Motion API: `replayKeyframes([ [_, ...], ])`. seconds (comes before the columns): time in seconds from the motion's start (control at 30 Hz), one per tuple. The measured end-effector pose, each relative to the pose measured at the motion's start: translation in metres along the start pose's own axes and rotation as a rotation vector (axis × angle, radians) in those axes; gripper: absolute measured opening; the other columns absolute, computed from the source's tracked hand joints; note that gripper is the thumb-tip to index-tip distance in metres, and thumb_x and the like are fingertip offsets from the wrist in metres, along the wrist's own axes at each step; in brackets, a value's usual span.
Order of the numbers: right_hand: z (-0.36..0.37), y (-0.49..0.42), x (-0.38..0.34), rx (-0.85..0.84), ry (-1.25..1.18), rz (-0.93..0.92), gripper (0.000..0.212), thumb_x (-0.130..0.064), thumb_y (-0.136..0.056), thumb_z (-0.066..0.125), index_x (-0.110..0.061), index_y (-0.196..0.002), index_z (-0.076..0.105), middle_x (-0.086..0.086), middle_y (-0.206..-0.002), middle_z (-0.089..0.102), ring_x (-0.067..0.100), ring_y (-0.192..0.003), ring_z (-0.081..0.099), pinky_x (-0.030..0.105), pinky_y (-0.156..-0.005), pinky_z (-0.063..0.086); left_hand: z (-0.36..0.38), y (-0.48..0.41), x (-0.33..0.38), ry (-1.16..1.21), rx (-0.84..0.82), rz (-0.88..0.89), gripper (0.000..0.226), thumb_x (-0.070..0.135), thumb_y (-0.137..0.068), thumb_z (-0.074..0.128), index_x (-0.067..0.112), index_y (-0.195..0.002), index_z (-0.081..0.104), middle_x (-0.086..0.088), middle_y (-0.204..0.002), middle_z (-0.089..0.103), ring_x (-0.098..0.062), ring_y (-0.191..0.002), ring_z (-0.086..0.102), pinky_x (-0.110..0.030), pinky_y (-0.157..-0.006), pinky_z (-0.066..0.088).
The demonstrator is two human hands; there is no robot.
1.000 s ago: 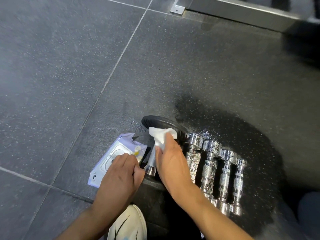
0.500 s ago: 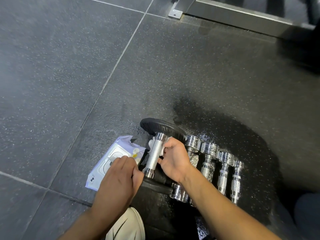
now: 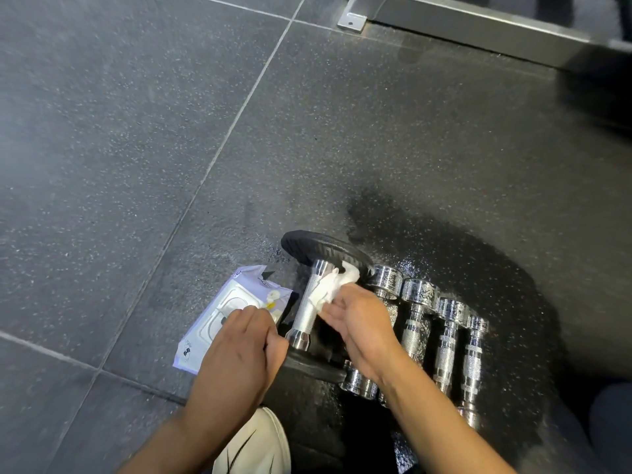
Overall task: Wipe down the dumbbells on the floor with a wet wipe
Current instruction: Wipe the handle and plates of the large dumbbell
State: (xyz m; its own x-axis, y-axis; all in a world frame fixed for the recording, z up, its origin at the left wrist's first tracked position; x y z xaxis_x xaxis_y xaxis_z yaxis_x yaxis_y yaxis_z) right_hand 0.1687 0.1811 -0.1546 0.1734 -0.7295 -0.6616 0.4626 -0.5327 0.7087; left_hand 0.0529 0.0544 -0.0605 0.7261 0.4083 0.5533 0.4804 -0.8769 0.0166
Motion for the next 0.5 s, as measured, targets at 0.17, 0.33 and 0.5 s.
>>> replayKeyframes([
  [0.17,-0.006,-0.002,-0.018,0.163,0.123,-0.119,0.019,-0.022,-0.101,0.06,-0.005,-0.103,0.07,0.017,-0.105,0.075,0.025,-0.1,0.074,0.033,-0.094,0.059,-0.001,0.0,-0.001,0.01,0.022,-0.024,0.018,0.023,-0.091,0.038,0.016,-0.076,0.045,0.006,-0.073,0.042,-0.02,-0.071,0.04,-0.039,-0.067,0.04],
  [0.33,0.003,-0.009,0.02,0.081,-0.009,0.185,0.016,-0.01,-0.105,0.049,-0.007,-0.11,0.064,0.021,-0.118,0.07,0.034,-0.114,0.067,0.046,-0.097,0.058,-0.001,0.0,0.0,-0.001,0.026,-0.007,0.018,0.022,-0.091,0.037,0.016,-0.076,0.046,0.005,-0.074,0.043,-0.02,-0.071,0.041,-0.039,-0.067,0.04],
  [0.5,0.007,0.002,0.038,-0.022,0.13,0.285,0.023,-0.004,-0.098,0.05,0.007,-0.115,0.063,0.023,-0.107,0.071,0.031,-0.09,0.066,0.048,-0.088,0.061,0.0,0.001,0.0,-0.005,0.02,-0.011,0.017,0.022,-0.091,0.038,0.017,-0.077,0.046,0.006,-0.074,0.042,-0.018,-0.072,0.04,-0.035,-0.069,0.037],
])
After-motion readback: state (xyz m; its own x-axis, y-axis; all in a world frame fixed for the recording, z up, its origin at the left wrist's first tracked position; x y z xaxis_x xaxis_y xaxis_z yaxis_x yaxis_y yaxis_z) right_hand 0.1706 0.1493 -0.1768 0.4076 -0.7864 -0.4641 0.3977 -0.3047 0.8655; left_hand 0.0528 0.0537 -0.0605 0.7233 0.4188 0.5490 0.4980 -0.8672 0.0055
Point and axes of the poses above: each hand's wrist, its own y-axis away from the middle knuckle, its own z-axis out of the palm, x = y × z, the point moved 9 cm from there along -y, towards the middle knuckle
